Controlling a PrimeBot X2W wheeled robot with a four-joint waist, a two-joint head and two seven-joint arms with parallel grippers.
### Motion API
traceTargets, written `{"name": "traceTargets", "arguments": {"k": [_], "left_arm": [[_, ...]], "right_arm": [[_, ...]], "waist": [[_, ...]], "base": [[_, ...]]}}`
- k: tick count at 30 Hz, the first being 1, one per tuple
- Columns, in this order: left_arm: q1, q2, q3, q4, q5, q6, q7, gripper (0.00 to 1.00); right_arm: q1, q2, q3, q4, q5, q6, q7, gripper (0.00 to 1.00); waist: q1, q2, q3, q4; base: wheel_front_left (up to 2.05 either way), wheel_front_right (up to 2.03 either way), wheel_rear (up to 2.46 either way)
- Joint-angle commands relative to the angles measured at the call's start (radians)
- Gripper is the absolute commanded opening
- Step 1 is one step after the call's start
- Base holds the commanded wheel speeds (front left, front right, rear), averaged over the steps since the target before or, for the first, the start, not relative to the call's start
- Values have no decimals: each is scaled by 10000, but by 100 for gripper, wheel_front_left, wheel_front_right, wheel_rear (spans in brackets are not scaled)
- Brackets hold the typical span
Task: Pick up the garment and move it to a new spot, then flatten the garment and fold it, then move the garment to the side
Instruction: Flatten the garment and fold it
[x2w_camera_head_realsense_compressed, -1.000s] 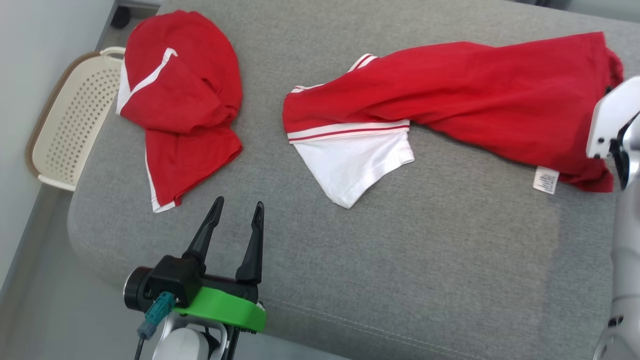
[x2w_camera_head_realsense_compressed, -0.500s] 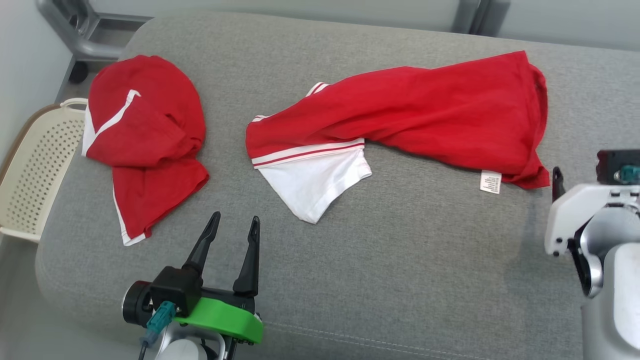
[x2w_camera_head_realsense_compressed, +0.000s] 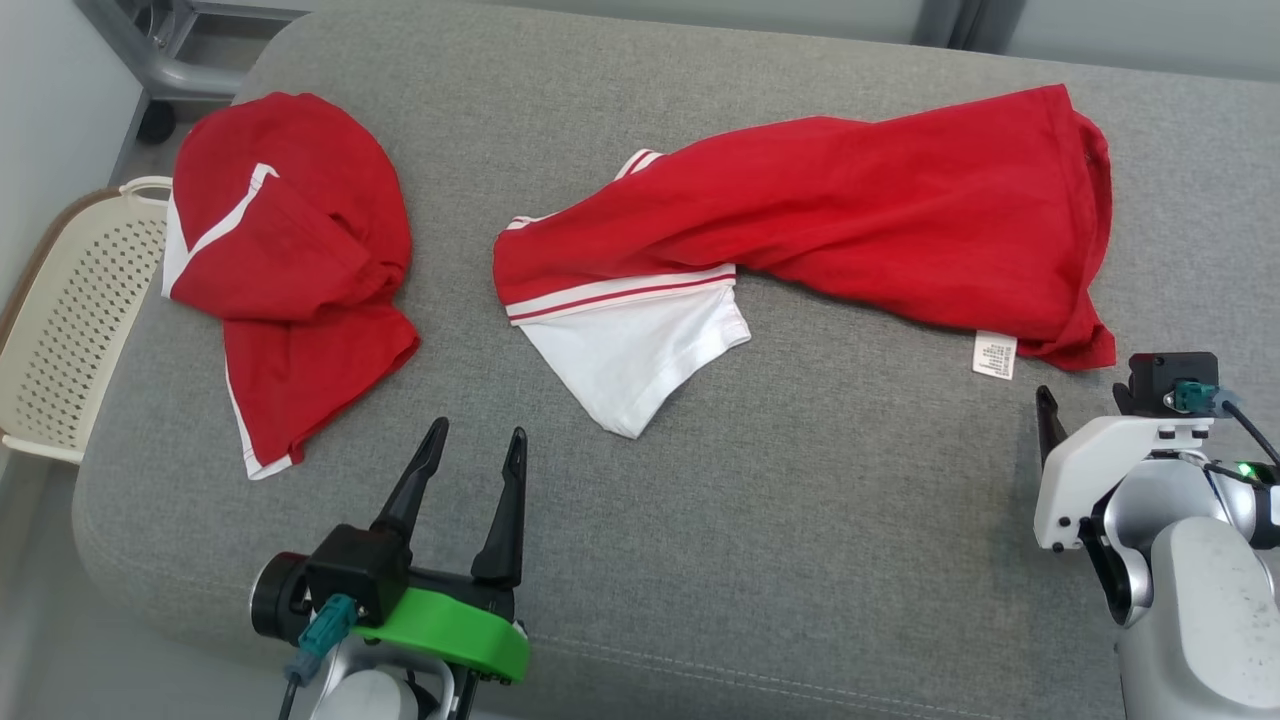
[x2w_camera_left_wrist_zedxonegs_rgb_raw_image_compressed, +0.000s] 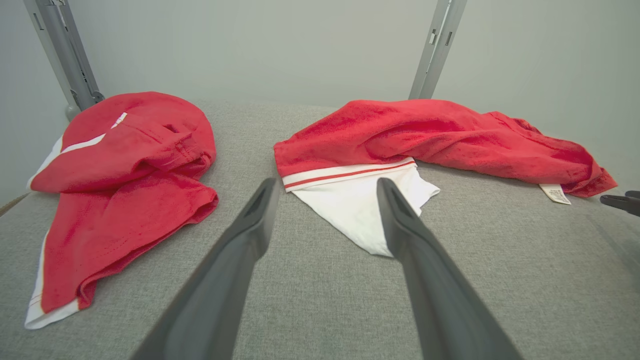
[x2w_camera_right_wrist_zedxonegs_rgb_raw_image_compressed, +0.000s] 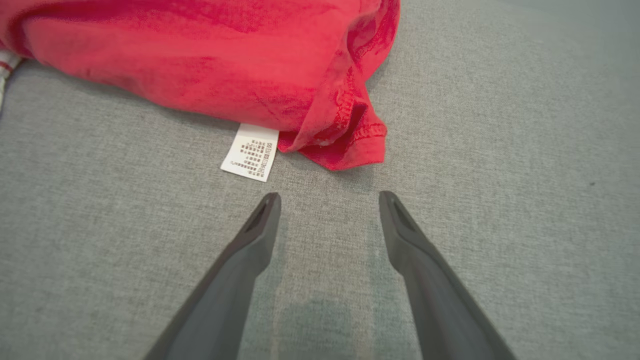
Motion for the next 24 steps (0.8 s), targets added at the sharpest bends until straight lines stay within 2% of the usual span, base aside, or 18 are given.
{"name": "traceTargets", "arguments": {"k": [1, 11, 24], "left_arm": [[-160, 13, -17, 16, -19, -13, 4, 100], [-321, 11, -90, 122, -199, 56, 4, 100], [-368, 10, -183, 194, -409, 119, 4, 100]], "right_arm": [[-195, -36, -29, 114, 73, -7, -155, 100], [-1120, -36, -436, 1675, 69, -7, -1333, 100], [-1875, -33, -1299, 2533, -827, -7, -1928, 100]], "waist": [[0, 0, 129, 124], [0, 0, 320, 326], [0, 0, 367, 396]], "base": [[0, 0, 0], [0, 0, 0], [0, 0, 0]]}}
